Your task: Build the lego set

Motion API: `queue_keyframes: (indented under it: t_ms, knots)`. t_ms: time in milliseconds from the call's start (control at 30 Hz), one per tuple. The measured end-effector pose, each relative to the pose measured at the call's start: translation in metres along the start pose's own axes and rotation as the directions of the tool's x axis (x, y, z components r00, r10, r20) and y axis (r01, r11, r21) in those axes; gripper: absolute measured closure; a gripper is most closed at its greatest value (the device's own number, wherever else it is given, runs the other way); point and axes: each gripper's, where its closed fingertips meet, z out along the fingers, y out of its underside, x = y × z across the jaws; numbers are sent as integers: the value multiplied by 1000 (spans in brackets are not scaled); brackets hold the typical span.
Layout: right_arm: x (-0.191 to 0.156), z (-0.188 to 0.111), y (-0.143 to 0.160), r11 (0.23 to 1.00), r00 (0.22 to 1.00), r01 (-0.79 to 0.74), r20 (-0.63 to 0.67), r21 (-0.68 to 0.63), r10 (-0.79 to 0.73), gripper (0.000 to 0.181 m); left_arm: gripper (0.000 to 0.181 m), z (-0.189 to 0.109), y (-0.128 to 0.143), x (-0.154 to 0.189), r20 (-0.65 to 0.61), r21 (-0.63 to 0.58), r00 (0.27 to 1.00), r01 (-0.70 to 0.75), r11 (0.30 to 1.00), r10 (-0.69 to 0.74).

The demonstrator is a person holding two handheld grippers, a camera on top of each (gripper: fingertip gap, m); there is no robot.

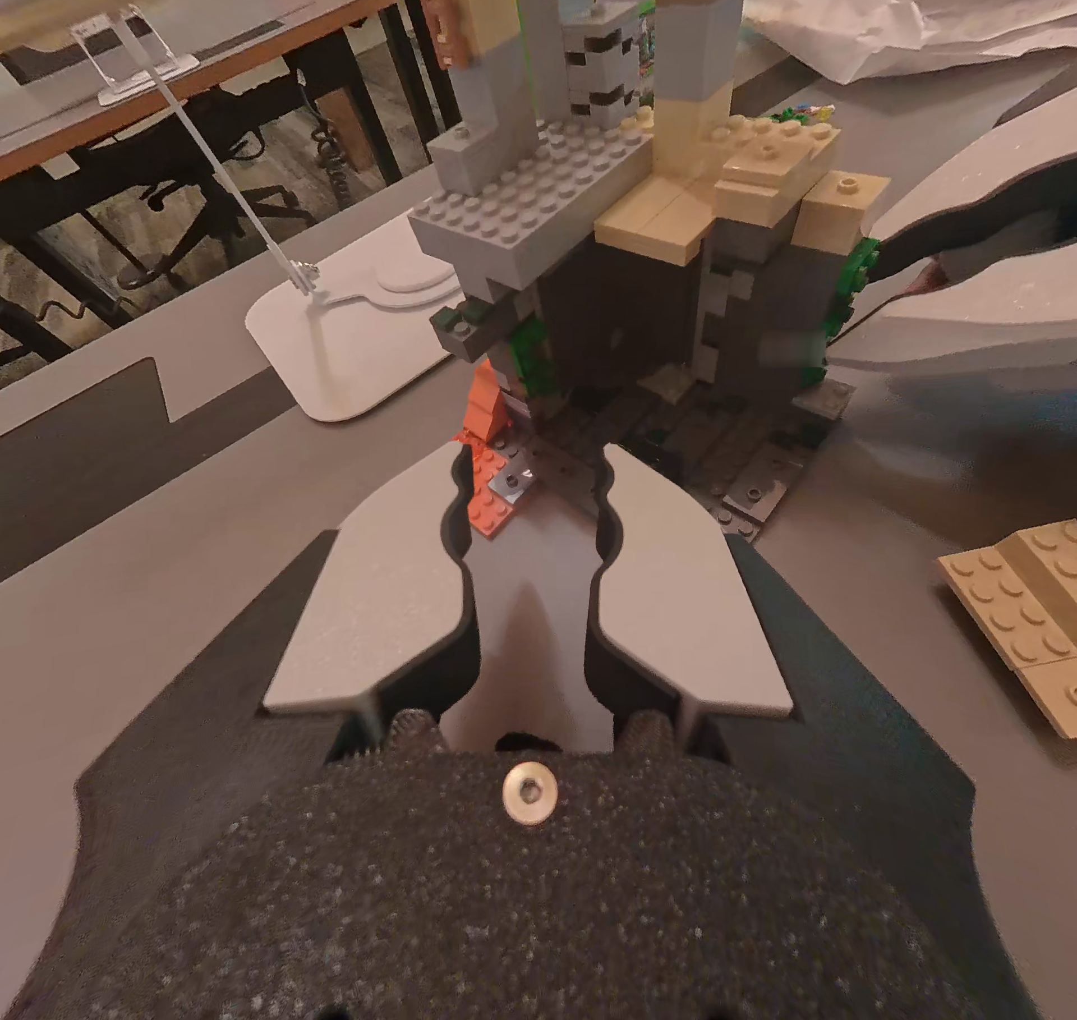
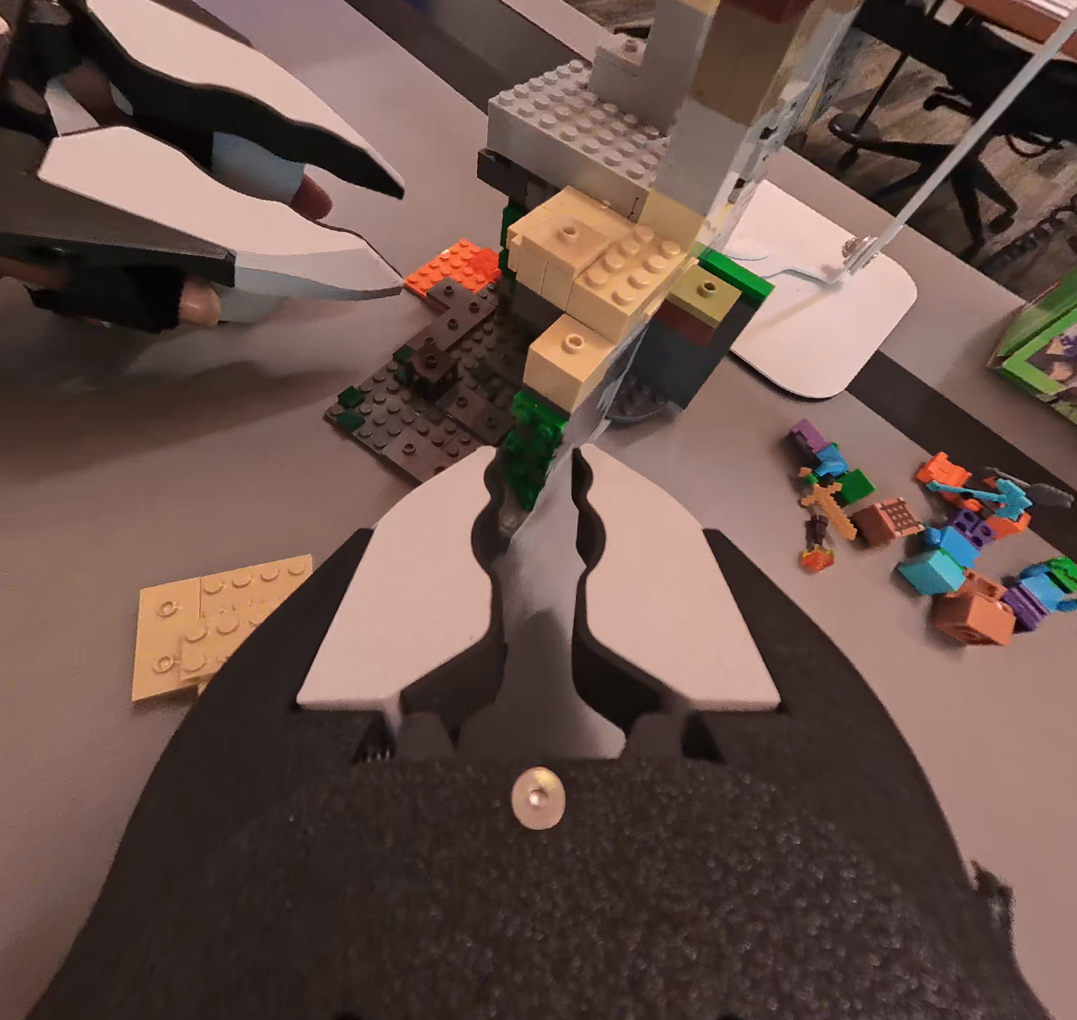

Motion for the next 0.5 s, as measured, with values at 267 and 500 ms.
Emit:
queue_keyframes:
  t_ms: [267,500]
  knots:
    - [-59,-47,15,995,924,69,380,-69,-38,142,153,-4,8,34,-180,-42,980,-100,994,91]
    - [-86,-52,48,964,892,216,432,-157,-130,127,144,2,24,62,-304,-123,934,-235,964,189]
